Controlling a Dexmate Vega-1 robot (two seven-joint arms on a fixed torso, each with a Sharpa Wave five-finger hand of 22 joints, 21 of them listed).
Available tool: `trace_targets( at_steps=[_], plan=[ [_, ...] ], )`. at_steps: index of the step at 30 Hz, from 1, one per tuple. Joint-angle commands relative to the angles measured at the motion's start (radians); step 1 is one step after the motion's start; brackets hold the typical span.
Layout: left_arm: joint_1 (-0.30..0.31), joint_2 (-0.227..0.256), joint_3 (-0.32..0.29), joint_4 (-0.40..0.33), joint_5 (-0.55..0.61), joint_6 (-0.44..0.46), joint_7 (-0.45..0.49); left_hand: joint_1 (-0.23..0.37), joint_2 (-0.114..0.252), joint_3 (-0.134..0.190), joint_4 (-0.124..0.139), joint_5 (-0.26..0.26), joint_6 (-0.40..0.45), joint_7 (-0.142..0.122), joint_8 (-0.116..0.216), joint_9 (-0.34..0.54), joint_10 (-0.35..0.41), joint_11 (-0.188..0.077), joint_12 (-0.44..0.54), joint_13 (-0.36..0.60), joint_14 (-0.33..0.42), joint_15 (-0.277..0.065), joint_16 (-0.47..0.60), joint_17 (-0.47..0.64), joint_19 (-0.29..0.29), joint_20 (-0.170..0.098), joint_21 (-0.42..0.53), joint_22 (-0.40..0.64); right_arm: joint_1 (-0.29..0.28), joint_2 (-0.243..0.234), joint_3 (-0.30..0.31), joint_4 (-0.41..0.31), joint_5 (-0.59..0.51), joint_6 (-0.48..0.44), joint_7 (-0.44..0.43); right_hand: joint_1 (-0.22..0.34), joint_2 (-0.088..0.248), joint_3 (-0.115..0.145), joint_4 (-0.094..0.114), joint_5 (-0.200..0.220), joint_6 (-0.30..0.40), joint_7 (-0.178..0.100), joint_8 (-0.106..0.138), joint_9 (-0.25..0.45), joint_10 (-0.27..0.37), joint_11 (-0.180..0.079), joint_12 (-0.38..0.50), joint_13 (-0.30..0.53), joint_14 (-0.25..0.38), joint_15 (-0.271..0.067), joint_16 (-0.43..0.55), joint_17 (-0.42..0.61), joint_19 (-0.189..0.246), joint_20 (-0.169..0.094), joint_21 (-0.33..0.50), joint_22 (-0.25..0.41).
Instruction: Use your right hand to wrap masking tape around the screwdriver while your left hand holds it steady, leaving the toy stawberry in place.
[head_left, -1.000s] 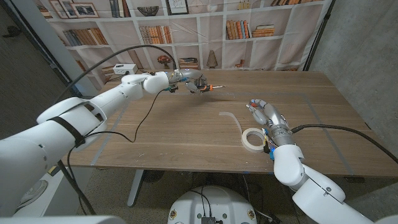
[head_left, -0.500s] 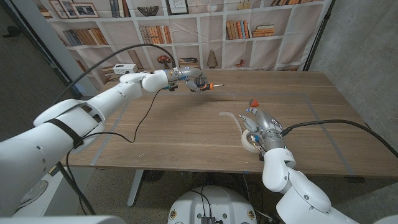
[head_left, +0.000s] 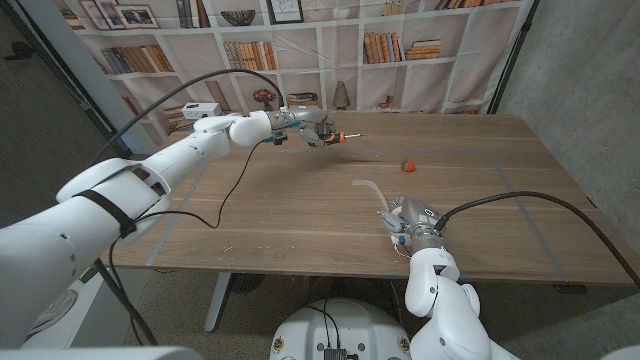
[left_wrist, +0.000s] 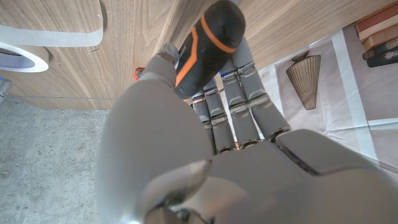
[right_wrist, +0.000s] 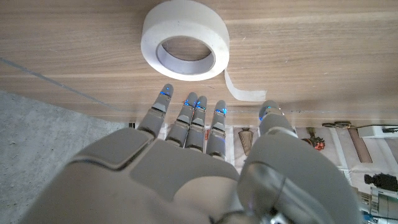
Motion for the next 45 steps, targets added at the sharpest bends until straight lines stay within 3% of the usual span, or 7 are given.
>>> trace_targets(
  at_steps=[1, 14, 21, 27, 33, 41, 45],
  plan=[
    [0.003, -0.004, -0.006, -0.016, -0.001, 0.009, -0.01, 0.04, 0.059, 0.033, 0.036, 0.01, 0.107, 0.003, 0.031, 0.04, 0.065, -0.044, 0.069, 0.304, 0.261, -0.262, 0.004, 0.463, -0.002, -0.045, 0.012, 0.002, -0.169, 0.207, 0.167, 0.104, -0.677, 0.235, 0.417, 0.046, -0.012, 0.006, -0.01, 0.015, 0.023, -0.012, 0.007, 0.005, 0.011, -0.019, 0.01, 0.005, -0.015, -0.022, -0.007, 0.005, 0.004, -0.016, -0.003, -0.001],
    [0.006, -0.005, -0.012, -0.023, -0.021, 0.008, -0.04, 0.042, 0.062, 0.032, 0.036, 0.015, 0.105, 0.005, 0.028, 0.038, 0.067, -0.043, 0.061, 0.31, 0.263, -0.263, 0.004, 0.474, -0.006, -0.048, 0.023, -0.003, -0.286, 0.445, 0.329, 0.236, -0.899, 0.46, 0.379, 0.252, -0.067, 0.003, -0.001, 0.063, 0.049, -0.076, 0.0, 0.006, -0.013, -0.084, 0.035, 0.035, -0.046, -0.073, -0.012, 0.044, -0.038, -0.109, -0.018, 0.0],
    [0.012, 0.001, -0.02, -0.038, -0.024, 0.017, -0.046, 0.043, 0.063, 0.032, 0.036, 0.018, 0.106, 0.006, 0.028, 0.038, 0.069, -0.046, 0.056, 0.314, 0.263, -0.263, 0.003, 0.481, -0.009, -0.048, 0.031, -0.006, -0.302, 0.505, 0.396, 0.232, -0.878, 0.545, 0.448, 0.255, -0.083, -0.022, 0.016, 0.068, 0.081, -0.062, 0.007, 0.007, 0.013, -0.079, 0.057, 0.046, -0.039, -0.067, 0.0, 0.065, -0.039, -0.098, -0.016, 0.001],
    [0.009, 0.001, -0.018, -0.039, -0.009, 0.032, -0.038, 0.043, 0.063, 0.031, 0.036, 0.019, 0.105, 0.006, 0.027, 0.038, 0.072, -0.045, 0.053, 0.316, 0.263, -0.263, 0.002, 0.485, -0.011, -0.048, 0.037, -0.009, -0.298, 0.517, 0.422, 0.195, -0.776, 0.599, 0.501, 0.185, -0.112, -0.09, 0.063, 0.074, 0.141, -0.04, 0.011, 0.008, 0.068, -0.058, 0.105, 0.067, 0.004, -0.057, 0.031, 0.105, -0.01, -0.073, -0.001, 0.003],
    [-0.006, -0.01, -0.004, -0.012, 0.009, 0.028, -0.024, 0.043, 0.062, 0.03, 0.036, 0.021, 0.106, 0.005, 0.027, 0.039, 0.072, -0.045, 0.051, 0.32, 0.264, -0.263, 0.001, 0.488, -0.013, -0.049, 0.04, -0.011, -0.295, 0.517, 0.41, 0.182, -0.767, 0.612, 0.495, 0.141, -0.104, -0.112, 0.091, 0.078, 0.148, -0.03, 0.004, 0.008, 0.069, -0.054, 0.117, 0.075, 0.009, -0.053, 0.037, 0.122, -0.006, -0.07, 0.001, 0.003],
    [-0.021, -0.022, 0.003, 0.024, -0.001, 0.011, -0.022, 0.043, 0.061, 0.029, 0.036, 0.023, 0.108, 0.005, 0.027, 0.039, 0.074, -0.046, 0.047, 0.321, 0.266, -0.263, 0.001, 0.493, -0.015, -0.049, 0.046, -0.014, -0.268, 0.52, 0.408, 0.241, -0.811, 0.627, 0.546, 0.267, -0.081, -0.089, 0.036, 0.105, 0.147, -0.054, -0.006, 0.01, 0.06, -0.071, 0.132, 0.088, 0.011, -0.072, 0.037, 0.139, -0.005, -0.083, 0.002, 0.003],
    [-0.025, -0.024, 0.006, 0.033, -0.003, 0.009, -0.021, 0.043, 0.061, 0.028, 0.036, 0.024, 0.107, 0.006, 0.027, 0.04, 0.077, -0.044, 0.043, 0.321, 0.266, -0.263, 0.0, 0.496, -0.015, -0.05, 0.05, -0.017, -0.246, 0.53, 0.406, 0.292, -0.841, 0.621, 0.567, 0.324, -0.06, -0.082, 0.022, 0.115, 0.166, -0.077, -0.004, 0.011, 0.065, -0.1, 0.146, 0.097, 0.019, -0.101, 0.046, 0.155, -0.004, -0.121, 0.003, 0.004]
  ],
)
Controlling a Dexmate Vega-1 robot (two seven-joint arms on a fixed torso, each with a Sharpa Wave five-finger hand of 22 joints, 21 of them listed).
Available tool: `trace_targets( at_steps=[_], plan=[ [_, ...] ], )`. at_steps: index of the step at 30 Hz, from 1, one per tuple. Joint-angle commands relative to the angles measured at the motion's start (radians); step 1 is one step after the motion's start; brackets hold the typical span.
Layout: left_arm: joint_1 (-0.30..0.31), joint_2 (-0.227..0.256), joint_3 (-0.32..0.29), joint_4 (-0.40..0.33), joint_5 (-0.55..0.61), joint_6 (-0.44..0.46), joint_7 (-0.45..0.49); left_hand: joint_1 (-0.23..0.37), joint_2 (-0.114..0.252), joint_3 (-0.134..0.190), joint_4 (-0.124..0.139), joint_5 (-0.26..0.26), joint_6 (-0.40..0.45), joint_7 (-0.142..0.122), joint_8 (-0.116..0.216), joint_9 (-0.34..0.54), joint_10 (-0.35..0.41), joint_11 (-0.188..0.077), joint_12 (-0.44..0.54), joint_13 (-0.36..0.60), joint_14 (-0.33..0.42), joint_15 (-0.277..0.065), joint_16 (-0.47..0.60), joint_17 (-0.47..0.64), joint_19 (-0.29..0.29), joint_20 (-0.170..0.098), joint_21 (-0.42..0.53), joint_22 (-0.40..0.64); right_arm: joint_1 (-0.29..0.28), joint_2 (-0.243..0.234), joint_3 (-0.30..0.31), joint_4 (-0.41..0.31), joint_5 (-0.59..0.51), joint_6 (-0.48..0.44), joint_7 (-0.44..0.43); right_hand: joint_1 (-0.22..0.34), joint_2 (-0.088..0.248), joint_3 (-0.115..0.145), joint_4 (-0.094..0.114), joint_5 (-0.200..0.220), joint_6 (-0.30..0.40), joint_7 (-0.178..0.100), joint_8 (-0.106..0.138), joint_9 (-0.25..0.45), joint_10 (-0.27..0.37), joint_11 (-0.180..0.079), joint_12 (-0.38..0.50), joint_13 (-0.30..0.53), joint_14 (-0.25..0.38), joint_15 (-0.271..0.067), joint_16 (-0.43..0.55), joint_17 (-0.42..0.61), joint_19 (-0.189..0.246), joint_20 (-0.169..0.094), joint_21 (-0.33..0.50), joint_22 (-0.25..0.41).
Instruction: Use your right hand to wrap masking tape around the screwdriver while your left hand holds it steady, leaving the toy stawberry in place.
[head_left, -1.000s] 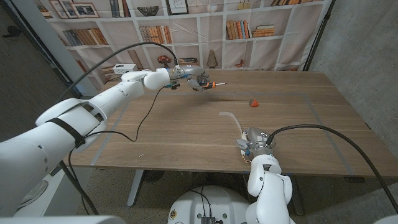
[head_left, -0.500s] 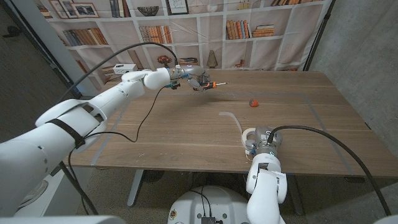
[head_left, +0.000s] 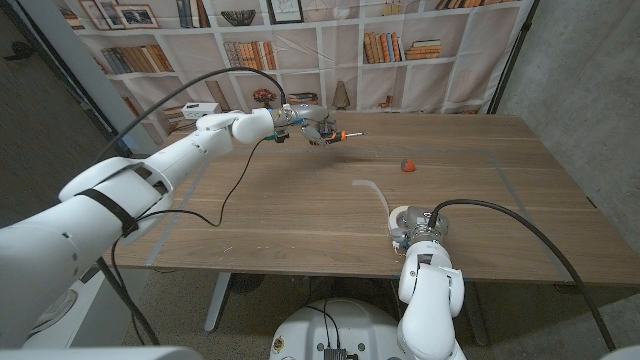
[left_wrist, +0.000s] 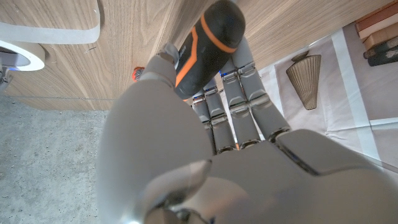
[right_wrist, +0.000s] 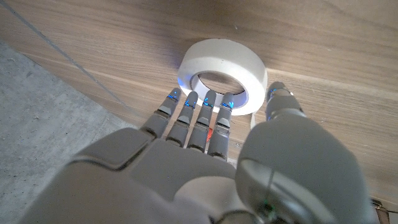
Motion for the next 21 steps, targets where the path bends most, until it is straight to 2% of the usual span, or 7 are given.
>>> trace_targets(
  at_steps=[1, 4, 7, 11, 13, 15, 21],
  plan=[
    [-0.019, -0.012, 0.012, 0.036, -0.002, -0.013, 0.005, 0.044, 0.061, 0.032, 0.031, 0.006, 0.107, 0.006, 0.027, 0.04, 0.076, -0.045, 0.043, 0.321, 0.265, -0.264, 0.002, 0.496, -0.004, -0.054, 0.007, 0.001, 0.042, 0.021, 0.004, 0.098, -0.048, 0.018, 0.063, 0.055, 0.018, 0.008, -0.015, 0.015, 0.016, -0.018, 0.002, 0.003, 0.008, -0.025, 0.015, 0.01, 0.015, -0.105, 0.012, 0.017, 0.004, -0.029, 0.007, 0.006],
    [-0.019, -0.012, 0.013, 0.037, -0.005, -0.013, 0.002, 0.044, 0.061, 0.032, 0.032, 0.006, 0.107, 0.006, 0.026, 0.039, 0.076, -0.048, 0.041, 0.323, 0.265, -0.264, 0.002, 0.499, -0.005, -0.054, 0.01, -0.001, 0.049, 0.002, 0.011, 0.114, -0.005, 0.023, 0.048, 0.07, 0.017, 0.004, -0.017, 0.017, 0.027, -0.022, 0.004, 0.003, 0.013, -0.032, 0.021, 0.014, 0.016, -0.112, 0.014, 0.023, 0.004, -0.035, 0.008, 0.006],
    [-0.017, -0.01, 0.012, 0.032, -0.008, -0.008, -0.003, 0.044, 0.062, 0.032, 0.032, 0.007, 0.107, 0.005, 0.025, 0.039, 0.079, -0.046, 0.038, 0.322, 0.265, -0.264, 0.001, 0.501, -0.005, -0.054, 0.013, -0.003, 0.049, -0.024, 0.01, 0.126, 0.037, 0.014, -0.003, 0.112, 0.036, -0.005, -0.013, 0.021, 0.11, -0.035, 0.026, 0.006, 0.083, -0.044, 0.067, 0.027, 0.067, -0.138, 0.045, 0.05, 0.038, -0.037, 0.024, 0.007],
    [-0.014, -0.008, 0.01, 0.025, -0.01, -0.002, -0.003, 0.044, 0.062, 0.031, 0.032, 0.008, 0.107, 0.004, 0.025, 0.039, 0.08, -0.046, 0.036, 0.325, 0.267, -0.264, 0.001, 0.504, -0.006, -0.054, 0.017, -0.005, 0.05, -0.05, 0.008, 0.135, 0.092, -0.006, -0.071, 0.206, 0.091, -0.019, -0.011, 0.011, 0.3, -0.041, 0.07, 0.008, 0.245, -0.045, 0.174, 0.055, 0.176, -0.169, 0.128, 0.128, 0.095, -0.044, 0.053, 0.008],
    [-0.012, -0.008, 0.008, 0.023, -0.013, 0.0, -0.003, 0.044, 0.063, 0.031, 0.032, 0.008, 0.107, 0.004, 0.025, 0.039, 0.08, -0.047, 0.035, 0.326, 0.267, -0.264, 0.0, 0.506, -0.007, -0.054, 0.019, -0.006, 0.048, -0.066, 0.008, 0.132, 0.127, -0.013, -0.108, 0.256, 0.137, -0.02, -0.009, -0.008, 0.421, -0.014, 0.1, 0.01, 0.362, -0.034, 0.245, 0.072, 0.252, -0.173, 0.177, 0.174, 0.118, -0.057, 0.069, 0.011],
    [-0.01, -0.008, 0.007, 0.019, -0.014, 0.001, -0.003, 0.044, 0.063, 0.031, 0.031, 0.009, 0.108, 0.005, 0.025, 0.039, 0.079, -0.046, 0.034, 0.329, 0.267, -0.264, 0.0, 0.508, -0.008, -0.054, 0.021, -0.008, 0.046, -0.077, 0.008, 0.13, 0.159, -0.025, -0.142, 0.28, 0.171, -0.015, -0.006, -0.021, 0.481, 0.007, 0.114, 0.01, 0.411, -0.021, 0.277, 0.082, 0.305, -0.179, 0.207, 0.2, 0.135, -0.063, 0.081, 0.013],
    [0.0, -0.004, 0.002, 0.0, -0.017, 0.013, -0.003, 0.044, 0.063, 0.03, 0.032, 0.009, 0.108, 0.004, 0.023, 0.038, 0.081, -0.046, 0.029, 0.329, 0.267, -0.264, -0.003, 0.51, -0.01, -0.055, 0.027, -0.012, 0.023, -0.107, 0.02, 0.096, 0.32, -0.055, -0.327, 0.291, 0.193, -0.017, 0.002, -0.033, 0.49, 0.017, 0.117, 0.023, 0.437, -0.026, 0.305, 0.1, 0.33, -0.175, 0.216, 0.221, 0.12, -0.096, 0.085, 0.019]
  ],
)
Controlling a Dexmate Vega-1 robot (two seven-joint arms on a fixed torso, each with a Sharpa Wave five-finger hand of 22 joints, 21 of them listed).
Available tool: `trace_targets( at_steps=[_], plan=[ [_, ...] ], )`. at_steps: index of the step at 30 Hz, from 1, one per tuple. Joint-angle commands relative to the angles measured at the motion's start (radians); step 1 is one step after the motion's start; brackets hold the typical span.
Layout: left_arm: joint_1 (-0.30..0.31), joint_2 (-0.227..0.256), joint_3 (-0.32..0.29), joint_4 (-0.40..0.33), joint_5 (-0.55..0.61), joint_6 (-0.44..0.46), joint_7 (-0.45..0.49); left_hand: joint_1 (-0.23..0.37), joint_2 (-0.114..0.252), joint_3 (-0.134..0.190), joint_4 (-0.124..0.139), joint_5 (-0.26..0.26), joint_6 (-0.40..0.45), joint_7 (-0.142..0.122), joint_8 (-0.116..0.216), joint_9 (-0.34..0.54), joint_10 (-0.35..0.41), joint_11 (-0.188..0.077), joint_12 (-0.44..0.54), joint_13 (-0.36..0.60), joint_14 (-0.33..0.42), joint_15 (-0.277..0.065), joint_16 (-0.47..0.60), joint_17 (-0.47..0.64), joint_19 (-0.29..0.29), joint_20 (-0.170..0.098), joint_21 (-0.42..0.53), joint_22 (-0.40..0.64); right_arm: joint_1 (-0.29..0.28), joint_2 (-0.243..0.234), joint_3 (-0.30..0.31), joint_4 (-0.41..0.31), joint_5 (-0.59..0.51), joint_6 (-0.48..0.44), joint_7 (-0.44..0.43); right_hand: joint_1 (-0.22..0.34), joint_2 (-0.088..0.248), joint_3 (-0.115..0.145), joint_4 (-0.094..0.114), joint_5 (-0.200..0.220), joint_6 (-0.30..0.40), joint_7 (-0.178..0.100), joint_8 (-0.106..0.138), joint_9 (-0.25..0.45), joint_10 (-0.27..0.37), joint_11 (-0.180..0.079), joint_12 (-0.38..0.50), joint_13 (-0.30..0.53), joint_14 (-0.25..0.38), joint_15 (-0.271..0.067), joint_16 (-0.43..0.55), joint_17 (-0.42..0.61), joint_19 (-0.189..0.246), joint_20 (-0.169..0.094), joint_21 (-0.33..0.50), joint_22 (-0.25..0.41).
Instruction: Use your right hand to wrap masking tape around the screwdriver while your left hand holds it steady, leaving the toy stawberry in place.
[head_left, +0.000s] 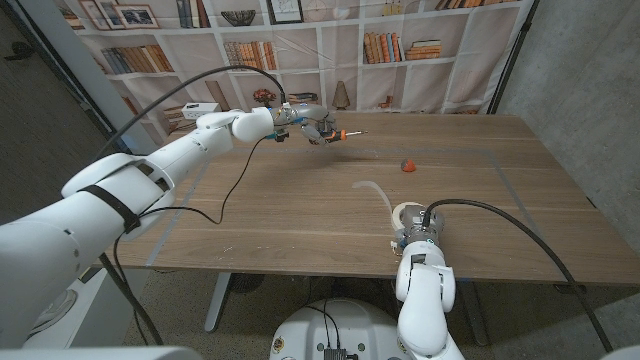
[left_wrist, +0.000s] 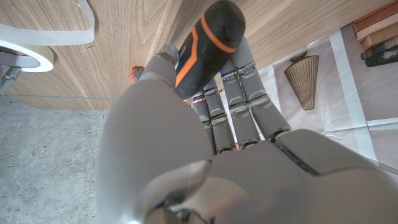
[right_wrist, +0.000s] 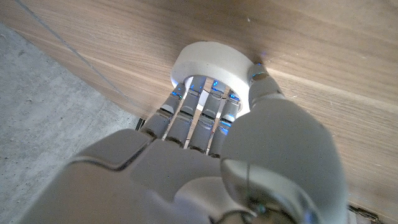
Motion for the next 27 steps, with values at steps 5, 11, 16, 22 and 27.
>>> trace_targets(
  at_steps=[5, 11, 16, 22, 27],
  plan=[
    [0.025, 0.007, -0.014, -0.04, -0.016, 0.027, -0.003, 0.043, 0.063, 0.031, 0.031, 0.006, 0.111, 0.003, 0.023, 0.037, 0.083, -0.045, 0.026, 0.33, 0.268, -0.264, 0.003, 0.512, -0.008, -0.058, 0.016, -0.005, -0.036, -0.086, 0.042, -0.066, 0.388, -0.05, -0.365, 0.042, 0.126, -0.006, 0.052, 0.0, 0.136, -0.023, 0.023, 0.059, 0.022, -0.028, 0.046, 0.075, 0.05, -0.149, 0.034, 0.056, -0.017, -0.029, 0.015, 0.018],
    [0.046, 0.015, -0.03, -0.072, -0.038, 0.047, -0.017, 0.043, 0.062, 0.03, 0.03, 0.006, 0.11, 0.001, 0.022, 0.038, 0.084, -0.045, 0.023, 0.333, 0.268, -0.264, 0.0, 0.513, -0.008, -0.058, 0.021, -0.009, -0.078, -0.097, 0.126, -0.132, 0.686, 0.023, -0.553, 0.028, 0.141, 0.016, 0.108, 0.009, 0.132, -0.004, 0.08, 0.144, -0.006, -0.016, 0.107, 0.166, 0.07, -0.145, 0.079, 0.138, -0.021, -0.002, 0.042, 0.04],
    [0.071, 0.029, -0.044, -0.117, -0.05, 0.075, -0.036, 0.043, 0.061, 0.03, 0.03, 0.007, 0.11, 0.001, 0.022, 0.039, 0.084, -0.045, 0.021, 0.337, 0.27, -0.264, -0.001, 0.515, -0.01, -0.058, 0.024, -0.012, -0.1, -0.116, 0.198, -0.17, 0.909, 0.1, -0.633, 0.045, 0.141, 0.043, 0.117, 0.016, 0.111, 0.015, 0.118, 0.198, -0.02, -0.007, 0.141, 0.225, 0.055, -0.137, 0.098, 0.188, -0.035, 0.012, 0.056, 0.055],
    [0.1, 0.049, -0.058, -0.18, -0.054, 0.121, -0.064, 0.044, 0.061, 0.029, 0.03, 0.008, 0.11, 0.001, 0.022, 0.039, 0.086, -0.045, 0.018, 0.338, 0.27, -0.264, -0.002, 0.517, -0.012, -0.058, 0.028, -0.015, -0.116, -0.163, 0.27, -0.206, 1.112, 0.186, -0.672, 0.044, 0.143, 0.064, 0.141, 0.02, 0.087, 0.022, 0.153, 0.249, -0.041, -0.007, 0.168, 0.279, 0.034, -0.133, 0.108, 0.229, -0.054, 0.012, 0.068, 0.07],
    [0.125, 0.065, -0.069, -0.231, -0.055, 0.154, -0.078, 0.044, 0.061, 0.029, 0.03, 0.009, 0.112, 0.001, 0.021, 0.039, 0.086, -0.045, 0.015, 0.341, 0.271, -0.264, -0.004, 0.518, -0.013, -0.057, 0.032, -0.018, -0.124, -0.185, 0.36, -0.212, 1.323, 0.303, -0.676, 0.045, 0.141, 0.072, 0.152, 0.02, 0.073, 0.019, 0.175, 0.279, -0.049, -0.007, 0.186, 0.311, 0.026, -0.135, 0.119, 0.257, -0.066, 0.011, 0.075, 0.079]
  ],
)
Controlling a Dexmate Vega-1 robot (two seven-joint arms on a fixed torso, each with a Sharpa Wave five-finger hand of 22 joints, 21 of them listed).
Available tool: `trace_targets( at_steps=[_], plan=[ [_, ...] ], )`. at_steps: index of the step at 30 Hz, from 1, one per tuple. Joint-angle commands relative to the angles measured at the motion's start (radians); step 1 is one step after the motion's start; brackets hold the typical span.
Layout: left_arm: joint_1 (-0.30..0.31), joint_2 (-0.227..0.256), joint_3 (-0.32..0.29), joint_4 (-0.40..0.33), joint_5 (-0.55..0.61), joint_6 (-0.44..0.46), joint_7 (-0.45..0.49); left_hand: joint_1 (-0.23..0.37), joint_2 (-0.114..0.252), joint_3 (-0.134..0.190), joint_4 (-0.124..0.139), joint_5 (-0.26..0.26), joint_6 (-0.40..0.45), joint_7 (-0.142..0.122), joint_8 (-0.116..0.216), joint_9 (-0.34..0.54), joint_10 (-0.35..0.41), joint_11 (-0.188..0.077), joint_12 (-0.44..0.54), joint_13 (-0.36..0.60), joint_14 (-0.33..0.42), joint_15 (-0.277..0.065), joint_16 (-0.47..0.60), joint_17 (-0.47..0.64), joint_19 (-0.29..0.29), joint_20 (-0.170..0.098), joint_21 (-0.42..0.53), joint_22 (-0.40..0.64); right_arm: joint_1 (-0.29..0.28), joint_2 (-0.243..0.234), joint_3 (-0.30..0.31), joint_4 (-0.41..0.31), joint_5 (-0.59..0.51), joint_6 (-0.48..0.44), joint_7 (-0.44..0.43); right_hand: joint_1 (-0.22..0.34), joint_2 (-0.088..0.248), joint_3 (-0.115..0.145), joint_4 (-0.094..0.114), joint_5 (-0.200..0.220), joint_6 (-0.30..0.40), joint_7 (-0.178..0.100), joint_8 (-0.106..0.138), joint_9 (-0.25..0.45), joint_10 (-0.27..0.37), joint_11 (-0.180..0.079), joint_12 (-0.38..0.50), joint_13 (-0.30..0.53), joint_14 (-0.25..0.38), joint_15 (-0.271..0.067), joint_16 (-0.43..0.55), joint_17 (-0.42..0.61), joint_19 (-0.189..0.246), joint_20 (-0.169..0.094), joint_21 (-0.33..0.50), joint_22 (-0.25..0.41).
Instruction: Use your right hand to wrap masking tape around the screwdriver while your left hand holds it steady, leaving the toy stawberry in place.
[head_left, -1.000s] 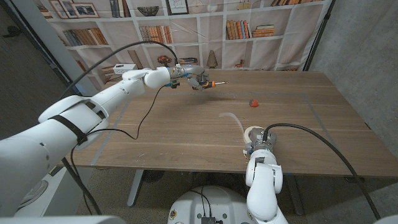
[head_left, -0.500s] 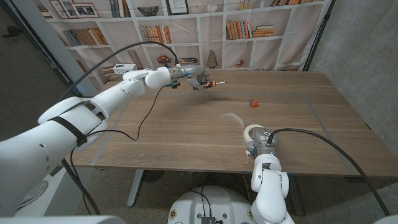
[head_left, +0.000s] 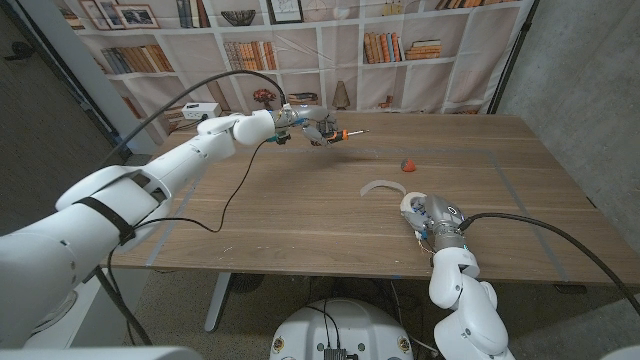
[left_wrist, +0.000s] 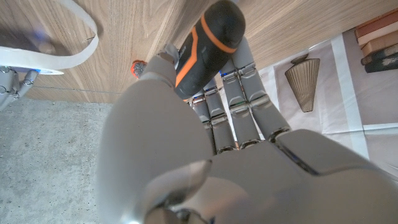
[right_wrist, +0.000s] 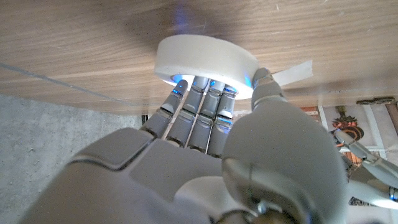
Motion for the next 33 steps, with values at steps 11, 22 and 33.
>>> trace_targets(
  at_steps=[11, 22, 33],
  plan=[
    [0.081, 0.048, -0.042, -0.159, -0.009, 0.104, -0.045, 0.043, 0.06, 0.029, 0.03, 0.01, 0.111, 0.0, 0.02, 0.04, 0.088, -0.045, 0.008, 0.343, 0.269, -0.267, 0.003, 0.492, -0.01, -0.062, 0.017, -0.007, -0.015, -0.089, 0.304, 0.06, 1.063, 0.518, -0.058, 0.078, 0.107, 0.125, 0.132, 0.003, 0.013, -0.014, 0.182, 0.103, -0.019, 0.002, 0.054, 0.101, -0.015, -0.12, 0.052, 0.094, -0.026, 0.017, 0.025, 0.018],
    [0.087, 0.047, -0.045, -0.166, -0.01, 0.115, -0.046, 0.043, 0.06, 0.028, 0.029, 0.011, 0.113, 0.0, 0.019, 0.039, 0.091, -0.045, 0.005, 0.348, 0.271, -0.266, -0.001, 0.493, -0.012, -0.062, 0.024, -0.014, 0.013, -0.144, 0.327, 0.149, 1.324, 0.737, -0.045, 0.096, 0.104, 0.142, 0.128, 0.004, 0.004, 0.002, 0.238, 0.161, 0.018, 0.013, 0.061, 0.093, -0.022, -0.106, 0.097, 0.146, -0.025, 0.053, 0.05, 0.028],
    [0.087, 0.033, -0.041, -0.126, -0.028, 0.101, -0.046, 0.044, 0.059, 0.027, 0.029, 0.013, 0.115, 0.0, 0.018, 0.039, 0.092, -0.046, -0.003, 0.352, 0.274, -0.266, -0.004, 0.497, -0.016, -0.062, 0.033, -0.023, 0.028, -0.197, 0.353, 0.136, 1.503, 0.827, -0.05, 0.117, 0.1, 0.151, 0.111, 0.006, 0.005, 0.009, 0.256, 0.166, 0.047, 0.019, 0.07, 0.088, 0.001, -0.094, 0.125, 0.154, -0.018, 0.08, 0.073, 0.036]
  ],
)
